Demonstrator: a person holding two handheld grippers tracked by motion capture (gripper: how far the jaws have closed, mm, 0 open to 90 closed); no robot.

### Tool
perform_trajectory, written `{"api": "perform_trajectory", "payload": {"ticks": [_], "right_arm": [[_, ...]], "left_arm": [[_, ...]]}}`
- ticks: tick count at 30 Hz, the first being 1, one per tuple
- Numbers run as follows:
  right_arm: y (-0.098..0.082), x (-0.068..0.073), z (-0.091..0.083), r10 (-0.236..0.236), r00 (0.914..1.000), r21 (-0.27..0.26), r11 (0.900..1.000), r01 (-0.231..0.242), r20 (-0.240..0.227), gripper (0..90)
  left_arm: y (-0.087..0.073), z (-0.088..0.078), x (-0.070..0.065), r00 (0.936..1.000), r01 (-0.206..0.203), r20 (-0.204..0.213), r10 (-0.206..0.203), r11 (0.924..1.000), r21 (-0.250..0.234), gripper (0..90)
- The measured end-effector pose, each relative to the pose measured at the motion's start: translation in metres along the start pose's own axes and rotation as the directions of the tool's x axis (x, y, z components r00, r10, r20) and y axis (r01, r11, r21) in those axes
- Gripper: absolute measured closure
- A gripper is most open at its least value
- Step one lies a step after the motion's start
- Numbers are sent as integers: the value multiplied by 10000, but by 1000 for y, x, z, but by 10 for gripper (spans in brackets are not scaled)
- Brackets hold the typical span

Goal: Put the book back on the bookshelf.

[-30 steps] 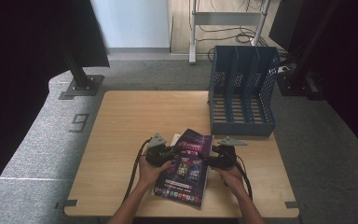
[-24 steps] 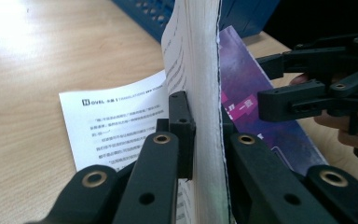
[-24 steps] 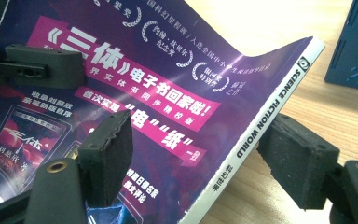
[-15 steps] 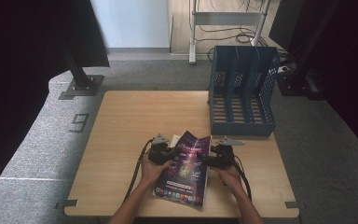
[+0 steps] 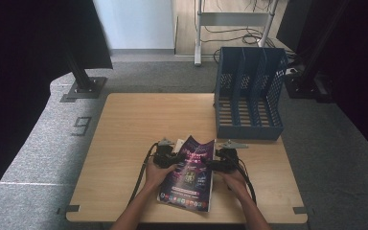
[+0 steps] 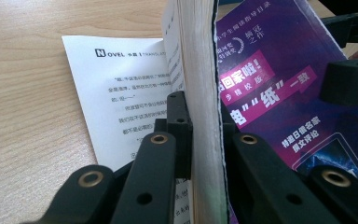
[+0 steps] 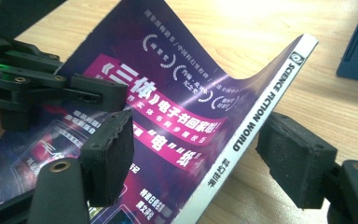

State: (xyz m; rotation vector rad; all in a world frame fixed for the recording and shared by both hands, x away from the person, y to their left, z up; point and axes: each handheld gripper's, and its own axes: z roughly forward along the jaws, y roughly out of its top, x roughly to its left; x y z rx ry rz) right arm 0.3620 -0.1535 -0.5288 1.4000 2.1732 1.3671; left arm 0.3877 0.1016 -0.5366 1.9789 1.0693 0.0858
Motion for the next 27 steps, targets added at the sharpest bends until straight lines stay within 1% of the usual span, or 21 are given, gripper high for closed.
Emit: {"api": "perform_trajectory", "payload": {"ticks": [6, 8, 10, 16, 17, 23, 27], "right_arm": [[0, -2, 7, -57, 10000, 208, 9998, 56, 58, 287], [0, -4, 9, 6, 10000, 248, 9997, -7, 54, 292], [2, -6, 11, 75, 10000, 391, 9992, -77, 52, 295], [9, -8, 15, 92, 9998, 527, 9986, -101, 168, 316], [9, -8, 16, 31, 9998, 498, 9988, -41, 204, 323], [9, -15, 21, 147, 9995, 475, 9987, -161, 296, 343], [9, -16, 23, 103, 9992, 453, 9989, -120, 382, 361]], "left_arm": [[0, 1, 1, 10000, 26, 22, -26, 10000, 66, 831], [0, 2, 1, 10000, 17, 12, -17, 10000, 52, 830], [0, 2, 1, 10000, -3, -3, 3, 10000, 54, 829], [0, 2, 0, 10000, -60, -41, 60, 10000, 6, 828], [0, 1, 0, 10000, -58, -26, 58, 10000, -2, 828], [0, 1, -1, 9999, -139, -40, 139, 9999, -28, 829], [0, 0, -1, 9998, -165, -70, 164, 9998, -64, 829]]}}
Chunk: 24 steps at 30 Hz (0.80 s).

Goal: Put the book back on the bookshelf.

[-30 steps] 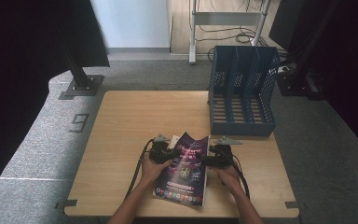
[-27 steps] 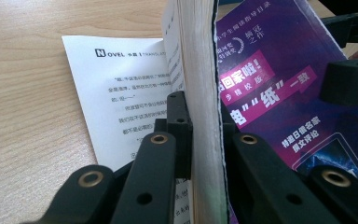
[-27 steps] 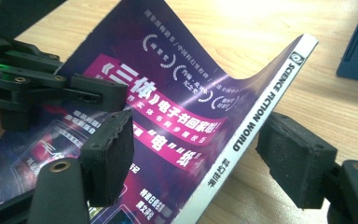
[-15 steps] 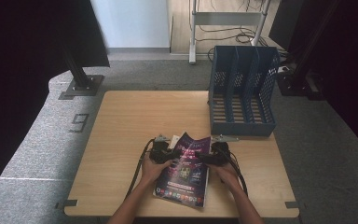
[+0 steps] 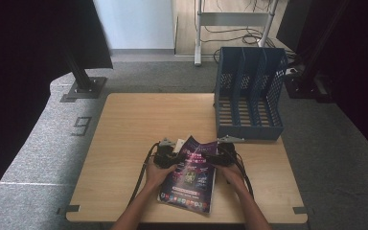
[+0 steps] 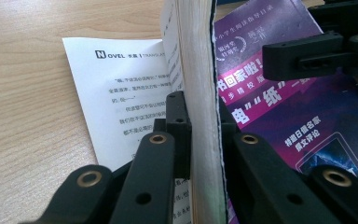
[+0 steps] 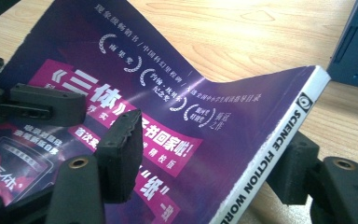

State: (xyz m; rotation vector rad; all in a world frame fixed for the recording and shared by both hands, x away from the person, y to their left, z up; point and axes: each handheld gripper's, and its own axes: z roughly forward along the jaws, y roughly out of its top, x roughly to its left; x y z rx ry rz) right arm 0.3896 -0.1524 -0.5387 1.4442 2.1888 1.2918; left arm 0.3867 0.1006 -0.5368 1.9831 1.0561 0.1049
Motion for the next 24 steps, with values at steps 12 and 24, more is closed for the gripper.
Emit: {"api": "perform_trajectory", "payload": {"ticks": [12, 24], "right_arm": [[-2, -3, 1, 25, 10000, 117, 9999, -25, 7, 431], [-1, -4, -4, -291, 9995, 30, 9996, 291, 104, 613]], "left_arm": [[-1, -3, -1, 10000, 12, 19, -12, 9999, -142, 829], [-1, -6, 0, 9999, 103, 89, -102, 9998, -179, 826]]}}
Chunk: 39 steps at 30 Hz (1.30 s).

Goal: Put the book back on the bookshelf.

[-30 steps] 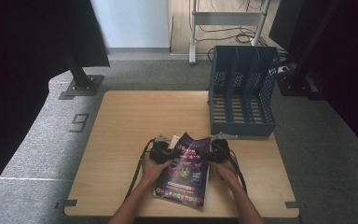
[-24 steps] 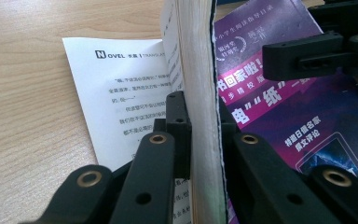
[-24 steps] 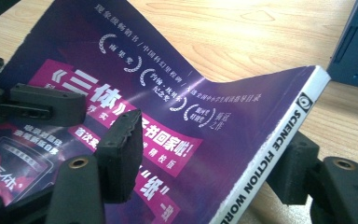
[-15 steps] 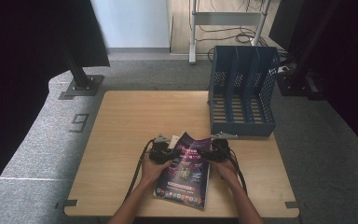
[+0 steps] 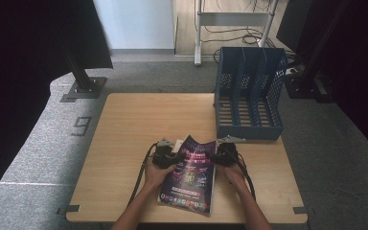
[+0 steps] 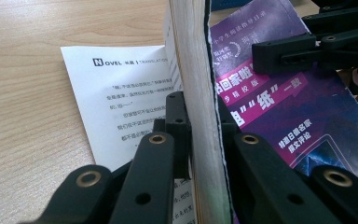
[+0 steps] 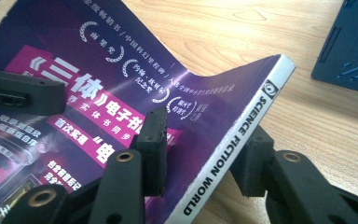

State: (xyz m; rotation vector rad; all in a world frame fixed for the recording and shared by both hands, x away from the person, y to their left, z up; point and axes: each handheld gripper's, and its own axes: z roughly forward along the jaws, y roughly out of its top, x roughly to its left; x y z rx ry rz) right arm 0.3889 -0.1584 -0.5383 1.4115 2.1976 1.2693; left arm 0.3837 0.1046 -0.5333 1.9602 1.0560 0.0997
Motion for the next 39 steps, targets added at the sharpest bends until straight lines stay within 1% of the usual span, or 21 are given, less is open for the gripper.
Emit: {"api": "perform_trajectory", "payload": {"ticks": [6, 10, 15, 17, 19, 24, 30, 33, 36, 39], "right_arm": [[1, 1, -4, 89, 9999, -122, 9999, -90, -120, 635], [3, 3, -10, 65, 9997, -355, 9993, -74, -243, 652], [7, 8, -19, -63, 9994, -742, 9972, 37, -347, 665], [9, 11, -23, -175, 9991, -883, 9960, 141, -375, 668], [11, 14, -27, -325, 9988, -1090, 9936, 283, -366, 670], [16, 21, -36, -642, 9973, -1482, 9873, 581, -368, 674], [19, 27, -45, -898, 9952, -1871, 9790, 810, -388, 679], [21, 30, -49, -1044, 9936, -2063, 9740, 936, -420, 684], [23, 33, -56, -1180, 9922, -2353, 9662, 1056, -393, 690], [27, 38, -64, -1387, 9899, -2790, 9521, 1254, -284, 697]], "left_arm": [[1, -3, 0, 10000, 9, 25, -9, 10000, -51, 825], [2, -7, 0, 9999, -3, 101, 4, 9999, -165, 825], [6, -16, 1, 9997, 0, 251, 11, 9990, -458, 828], [8, -20, 2, 9992, 24, 398, -3, 9985, -544, 828], [9, -23, 2, 9990, -23, 447, 51, 9980, -624, 829], [11, -28, 3, 9981, -7, 605, 60, 9961, -880, 834], [13, -35, 0, 9981, 19, 613, 54, 9929, -1189, 837], [16, -40, -3, 9981, -126, 589, 202, 9918, -1272, 838], [23, -48, -6, 9975, -324, 570, 410, 9890, -1446, 842], [29, -56, -10, 9967, -475, 563, 577, 9846, -1684, 846]]}}
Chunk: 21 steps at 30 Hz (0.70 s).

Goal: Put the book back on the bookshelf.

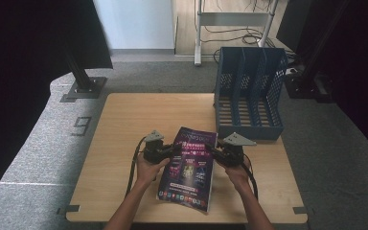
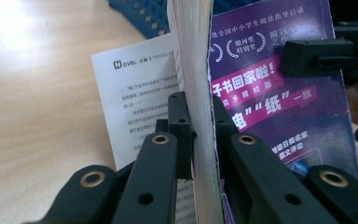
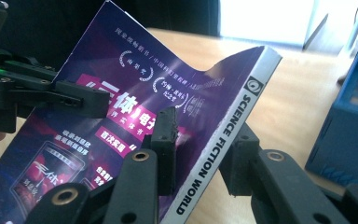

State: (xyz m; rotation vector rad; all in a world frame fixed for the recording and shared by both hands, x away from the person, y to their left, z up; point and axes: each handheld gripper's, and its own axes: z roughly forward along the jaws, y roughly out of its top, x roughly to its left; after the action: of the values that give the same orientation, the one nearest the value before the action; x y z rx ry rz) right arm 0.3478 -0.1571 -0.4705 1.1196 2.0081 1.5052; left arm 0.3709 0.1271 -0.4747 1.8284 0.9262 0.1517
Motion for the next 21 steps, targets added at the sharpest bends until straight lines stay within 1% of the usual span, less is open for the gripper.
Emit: {"api": "perform_trajectory", "payload": {"ticks": [3, 5, 11, 17, 21], "right_arm": [[4, 4, -7, -164, 9999, -369, 9992, 163, -4, 705], [6, 6, -10, -256, 9997, -483, 9985, 255, -9, 708], [8, 8, -12, -402, 9992, -595, 9974, 401, 1, 709], [9, 9, -15, -498, 9987, -822, 9953, 503, 75, 712], [11, 10, -17, -586, 9983, -965, 9936, 590, 65, 715]], "left_arm": [[3, -4, -4, 10000, -86, -15, 85, 9997, -221, 848], [3, -6, -5, 9999, -121, -29, 120, 9995, -291, 849], [5, -8, -5, 9997, -223, 18, 223, 9992, -340, 850], [9, -12, -9, 9993, -359, 25, 360, 9981, -502, 851], [9, -13, -10, 9993, -364, 27, 366, 9975, -607, 851]]}}
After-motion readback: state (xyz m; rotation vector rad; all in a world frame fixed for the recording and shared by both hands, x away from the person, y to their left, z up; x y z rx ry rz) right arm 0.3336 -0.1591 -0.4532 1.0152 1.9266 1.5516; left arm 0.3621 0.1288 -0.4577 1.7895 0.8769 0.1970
